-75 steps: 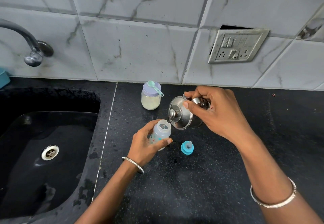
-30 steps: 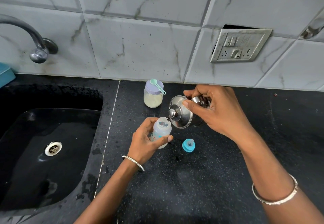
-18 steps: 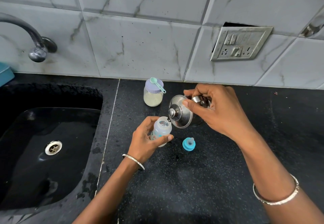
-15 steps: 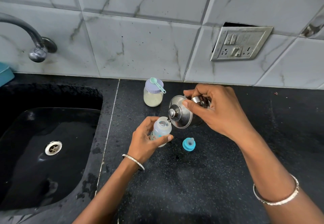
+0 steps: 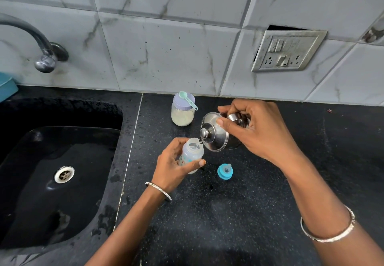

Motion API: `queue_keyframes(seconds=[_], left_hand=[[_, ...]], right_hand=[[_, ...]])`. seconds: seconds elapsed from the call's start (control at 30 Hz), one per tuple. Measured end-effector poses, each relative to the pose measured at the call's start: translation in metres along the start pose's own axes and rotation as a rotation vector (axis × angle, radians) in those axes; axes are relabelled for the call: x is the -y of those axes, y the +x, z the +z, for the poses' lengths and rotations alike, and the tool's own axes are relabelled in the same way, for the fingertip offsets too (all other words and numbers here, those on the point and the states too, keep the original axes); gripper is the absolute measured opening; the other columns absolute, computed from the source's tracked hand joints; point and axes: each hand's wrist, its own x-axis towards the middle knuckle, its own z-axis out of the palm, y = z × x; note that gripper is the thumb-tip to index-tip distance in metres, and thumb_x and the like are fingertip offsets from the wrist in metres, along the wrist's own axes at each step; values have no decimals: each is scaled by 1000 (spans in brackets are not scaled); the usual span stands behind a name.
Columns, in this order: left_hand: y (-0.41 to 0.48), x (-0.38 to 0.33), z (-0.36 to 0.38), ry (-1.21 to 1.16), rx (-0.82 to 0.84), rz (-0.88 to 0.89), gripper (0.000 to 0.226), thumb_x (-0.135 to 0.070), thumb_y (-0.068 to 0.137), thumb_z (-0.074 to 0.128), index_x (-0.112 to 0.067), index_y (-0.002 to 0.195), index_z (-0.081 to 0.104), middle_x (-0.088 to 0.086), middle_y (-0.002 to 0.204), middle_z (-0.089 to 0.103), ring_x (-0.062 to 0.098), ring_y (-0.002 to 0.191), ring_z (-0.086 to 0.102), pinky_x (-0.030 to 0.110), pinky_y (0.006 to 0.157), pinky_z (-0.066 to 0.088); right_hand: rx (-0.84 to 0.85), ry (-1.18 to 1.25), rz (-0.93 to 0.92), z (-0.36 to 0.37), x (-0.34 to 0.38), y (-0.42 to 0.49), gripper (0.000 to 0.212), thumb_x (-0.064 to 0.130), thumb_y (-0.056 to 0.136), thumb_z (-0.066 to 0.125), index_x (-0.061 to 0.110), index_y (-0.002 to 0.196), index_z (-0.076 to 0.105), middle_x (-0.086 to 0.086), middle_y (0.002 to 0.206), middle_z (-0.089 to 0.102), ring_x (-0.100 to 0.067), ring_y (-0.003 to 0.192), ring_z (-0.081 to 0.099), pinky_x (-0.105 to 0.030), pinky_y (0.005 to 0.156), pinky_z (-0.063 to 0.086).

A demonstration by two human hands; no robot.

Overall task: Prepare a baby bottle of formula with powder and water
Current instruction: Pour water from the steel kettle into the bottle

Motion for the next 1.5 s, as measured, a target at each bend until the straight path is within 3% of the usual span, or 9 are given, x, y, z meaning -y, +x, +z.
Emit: queue_keyframes(seconds=[0.23,0.4,0.5,0.63,0.73,0.87,1.17,1.43,1.5], left_hand=[[2,4,-1,22,-1,-7,57,-35,67,92,-27,115,62,-11,114,71,10,110,66,45,99,54],[3,4,-2,16,-6,-3,54,-29,70,91,-26,115,62,-10,114,72,11,110,66,44,99,55],[3,5,-1,-1,-7,2,55,-31,68,92,-25,115,63,-8,114,72,13,110,67,44,97,55],[3,6,0,-3,-4,9,55,-30,68,92,-24,115,63,-9,114,72,11,109,67,43,97,55],[3,4,0,-8,4,16,59,-39,65,92,-25,115,63,-9,113,72,11,109,67,43,97,55],[4,5,0,-7,9,15,60,-41,64,90,-26,115,63,-9,114,72,11,109,67,43,98,55],[4,6,0,-15,10,16,55,-28,69,92,-24,115,63,-8,113,73,12,108,67,41,97,55],[4,7,1,-25,8,17,55,-28,68,92,-24,115,63,-8,113,73,11,108,67,35,94,54],[4,6,1,-29,7,14,55,-27,68,92,-24,115,63,-9,112,73,10,107,67,32,93,54]], right_hand=[[-9,5,5,1,-1,2,23,30,89,76,12,80,65,9,117,77,5,113,65,-26,92,55],[5,-4,12,1,-1,3,22,29,89,76,11,82,67,9,119,76,8,109,62,-12,85,47],[-6,-3,6,0,-3,3,21,28,89,77,12,80,65,9,119,76,5,110,65,-17,88,50],[-7,-4,8,1,-4,2,20,29,88,77,13,83,68,11,119,76,7,108,65,-11,86,46],[-16,-12,5,1,-5,1,19,30,89,77,14,84,68,11,120,76,4,109,66,-19,90,51],[-17,-19,8,0,-5,1,19,29,89,77,11,85,70,11,119,76,10,104,63,-6,85,44],[-31,-7,-4,1,-4,0,20,30,88,77,13,82,68,11,118,76,5,109,66,-18,87,51],[-24,-12,-11,1,-6,2,21,29,88,77,11,83,68,10,118,76,9,107,64,-6,84,46],[-27,-10,-14,2,-6,2,20,29,88,76,12,83,68,11,119,76,7,107,65,-10,86,49]])
